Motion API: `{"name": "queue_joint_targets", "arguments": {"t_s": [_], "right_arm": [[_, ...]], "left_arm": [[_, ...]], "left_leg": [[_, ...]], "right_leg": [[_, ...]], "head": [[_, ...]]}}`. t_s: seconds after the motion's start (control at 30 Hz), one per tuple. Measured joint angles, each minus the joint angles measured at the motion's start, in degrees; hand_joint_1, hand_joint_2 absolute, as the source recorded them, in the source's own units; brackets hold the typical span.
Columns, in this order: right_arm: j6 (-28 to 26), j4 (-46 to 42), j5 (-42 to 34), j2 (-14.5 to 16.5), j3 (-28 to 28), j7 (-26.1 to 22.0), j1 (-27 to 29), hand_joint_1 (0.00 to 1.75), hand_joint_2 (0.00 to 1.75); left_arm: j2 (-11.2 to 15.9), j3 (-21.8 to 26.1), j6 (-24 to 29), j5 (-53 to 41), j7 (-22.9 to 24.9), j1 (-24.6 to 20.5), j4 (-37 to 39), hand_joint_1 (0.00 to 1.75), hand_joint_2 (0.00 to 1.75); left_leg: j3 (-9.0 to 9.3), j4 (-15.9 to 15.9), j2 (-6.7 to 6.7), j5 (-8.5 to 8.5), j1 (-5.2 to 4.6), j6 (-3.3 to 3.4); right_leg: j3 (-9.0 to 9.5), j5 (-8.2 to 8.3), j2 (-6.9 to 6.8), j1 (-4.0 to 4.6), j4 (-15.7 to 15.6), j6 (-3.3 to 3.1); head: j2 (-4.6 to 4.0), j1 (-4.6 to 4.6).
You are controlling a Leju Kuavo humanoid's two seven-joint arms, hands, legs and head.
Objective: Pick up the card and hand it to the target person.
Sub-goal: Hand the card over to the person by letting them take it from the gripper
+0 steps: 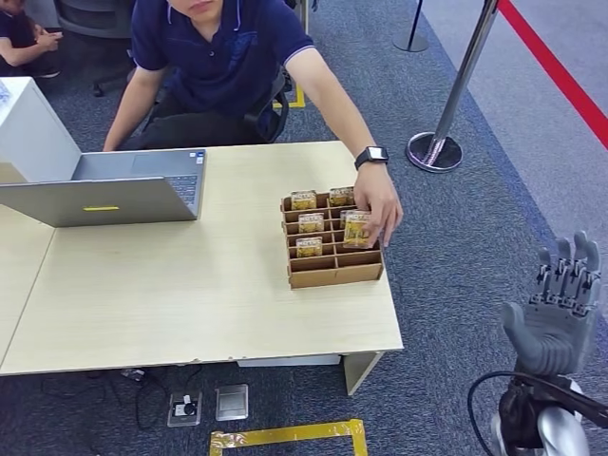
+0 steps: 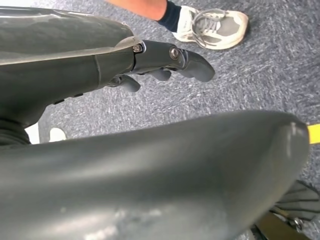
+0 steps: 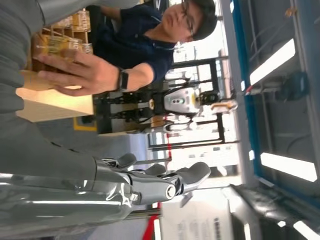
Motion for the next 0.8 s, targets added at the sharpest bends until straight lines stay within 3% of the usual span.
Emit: {"name": "queue_joint_targets", "arguments": {"t_s": [0.2,0.33,0.43,0.53,0.57,0.67,0.8], "right_arm": [[13.57,4.96,1.8,4.37,-13.65,5.8,1.87,0.0,1.75],[19.35,15.05,10.56,5.81,-22.16,6.94,-0.23,0.0,1.75],[21.06,27.63,20.08,4.86,-26.04,6.0,-3.29,0.0,1.75],[17.22,44.39,31.53,1.9,-26.92,4.32,-6.96,0.0,0.44],[14.73,50.53,34.8,0.75,-26.87,4.53,-8.22,0.0,0.0],[8.98,65.8,39.78,-1.66,-26.69,8.45,-10.85,0.0,0.0],[4.42,77.84,41.27,-2.78,-26.64,16.44,-12.45,0.0,0.0]], "left_arm": [[0.37,0.16,-0.04,-1.61,1.0,0.01,0.0,0.0,0.0],[0.48,0.19,-0.22,-2.49,1.93,-0.05,-0.01,0.0,0.0],[0.54,0.33,-0.55,-3.03,2.5,-0.21,-0.01,0.0,0.0],[0.54,0.36,-0.59,-3.93,3.6,-0.41,-0.01,0.0,0.0],[0.54,0.36,-0.61,-4.13,3.81,-0.48,-0.01,0.0,0.44],[0.54,0.37,-0.67,-4.63,4.11,-0.57,-0.01,0.0,1.75],[0.52,0.34,-0.24,-5.6,4.41,-0.63,-0.01,0.0,1.75]], "left_leg": [[0.04,0.0,0.03,0.0,0.0,0.0],[0.04,0.02,0.05,0.0,-0.01,0.01],[0.06,0.02,0.09,0.0,-0.01,0.01],[0.1,0.02,0.09,0.0,0.0,0.01],[0.11,0.03,0.07,0.01,0.0,0.01],[0.08,0.02,0.04,0.01,0.0,0.01],[0.07,-0.01,0.06,0.01,0.0,0.01]], "right_leg": [[0.07,0.01,0.03,-0.01,0.0,0.01],[0.08,0.02,0.06,-0.01,0.0,0.02],[0.09,0.03,0.11,-0.01,0.0,0.02],[0.09,0.03,0.11,0.0,0.0,0.02],[0.1,0.03,0.08,0.0,0.0,0.02],[0.09,0.03,0.03,0.0,0.01,0.02],[0.07,0.02,0.07,0.0,0.02,0.01]], "head": [[0.0,0.08],[0.0,0.16],[0.0,0.13],[0.0,0.09],[0.0,0.09],[0.0,0.2],[0.0,0.03]]}}
